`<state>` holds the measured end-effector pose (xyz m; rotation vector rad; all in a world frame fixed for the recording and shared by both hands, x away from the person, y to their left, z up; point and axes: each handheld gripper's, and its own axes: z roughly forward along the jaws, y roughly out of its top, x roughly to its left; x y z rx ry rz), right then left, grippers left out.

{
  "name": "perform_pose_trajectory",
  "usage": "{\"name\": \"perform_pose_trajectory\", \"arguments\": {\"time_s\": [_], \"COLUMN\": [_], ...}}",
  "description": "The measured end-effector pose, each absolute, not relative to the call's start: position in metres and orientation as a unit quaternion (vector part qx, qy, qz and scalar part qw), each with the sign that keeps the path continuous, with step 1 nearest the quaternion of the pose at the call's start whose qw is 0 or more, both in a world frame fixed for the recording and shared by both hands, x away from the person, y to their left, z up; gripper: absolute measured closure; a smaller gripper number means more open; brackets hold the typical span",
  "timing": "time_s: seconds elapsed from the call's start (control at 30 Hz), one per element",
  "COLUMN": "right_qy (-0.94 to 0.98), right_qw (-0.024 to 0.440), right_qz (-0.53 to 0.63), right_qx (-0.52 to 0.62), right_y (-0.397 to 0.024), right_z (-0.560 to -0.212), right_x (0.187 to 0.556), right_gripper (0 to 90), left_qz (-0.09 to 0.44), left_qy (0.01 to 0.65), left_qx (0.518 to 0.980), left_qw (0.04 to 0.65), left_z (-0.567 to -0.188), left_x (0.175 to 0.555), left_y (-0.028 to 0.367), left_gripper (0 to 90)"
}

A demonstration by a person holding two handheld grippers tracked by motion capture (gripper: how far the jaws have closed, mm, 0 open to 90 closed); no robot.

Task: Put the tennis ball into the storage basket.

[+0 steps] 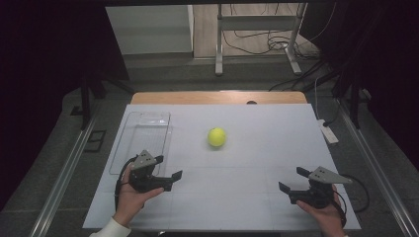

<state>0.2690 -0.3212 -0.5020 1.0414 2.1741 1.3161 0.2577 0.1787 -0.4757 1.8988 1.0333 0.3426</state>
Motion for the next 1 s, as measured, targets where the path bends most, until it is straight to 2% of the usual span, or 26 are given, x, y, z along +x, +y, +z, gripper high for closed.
{"name": "perform_pose_trajectory", "arguments": {"time_s": [1.0], "right_qy": [0.778], "right_qw": [0.193], "right_qz": [0.469], "right_qx": [0.371], "right_y": [-0.321], "right_z": [-0.504], "right_x": [0.270], "right_gripper": [9.9], "left_qz": [0.132], "left_qy": [0.410], "left_qx": [0.786], "left_qw": [0.444], "left_z": [-0.458], "left_x": [0.279], "left_y": [0.172], "left_gripper": [11.4]}}
